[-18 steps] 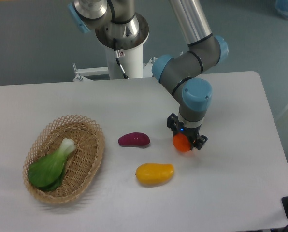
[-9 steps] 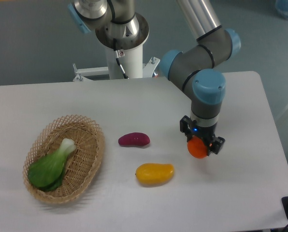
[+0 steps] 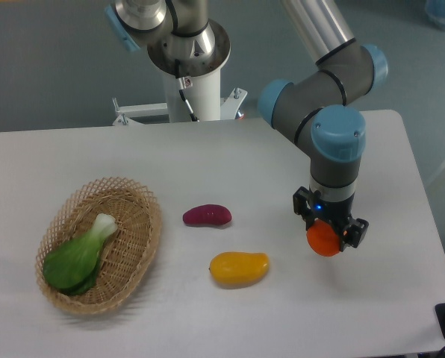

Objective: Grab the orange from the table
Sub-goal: 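Lift the held orange up off the table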

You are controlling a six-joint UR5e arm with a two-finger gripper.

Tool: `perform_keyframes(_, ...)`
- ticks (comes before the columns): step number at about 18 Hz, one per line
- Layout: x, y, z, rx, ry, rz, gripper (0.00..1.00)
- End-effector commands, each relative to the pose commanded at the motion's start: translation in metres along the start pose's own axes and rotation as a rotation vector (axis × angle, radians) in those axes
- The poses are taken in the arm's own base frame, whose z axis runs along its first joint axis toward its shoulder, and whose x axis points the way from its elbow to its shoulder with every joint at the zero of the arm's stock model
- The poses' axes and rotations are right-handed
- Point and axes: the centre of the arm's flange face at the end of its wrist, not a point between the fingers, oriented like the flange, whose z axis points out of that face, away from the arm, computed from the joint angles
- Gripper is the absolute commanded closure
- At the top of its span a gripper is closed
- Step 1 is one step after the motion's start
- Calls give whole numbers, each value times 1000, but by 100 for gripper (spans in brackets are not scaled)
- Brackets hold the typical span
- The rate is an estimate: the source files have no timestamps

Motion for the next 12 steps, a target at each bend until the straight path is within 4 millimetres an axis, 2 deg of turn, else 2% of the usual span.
perform_keyframes(12, -3, 2, -1, -31, 3, 3, 40)
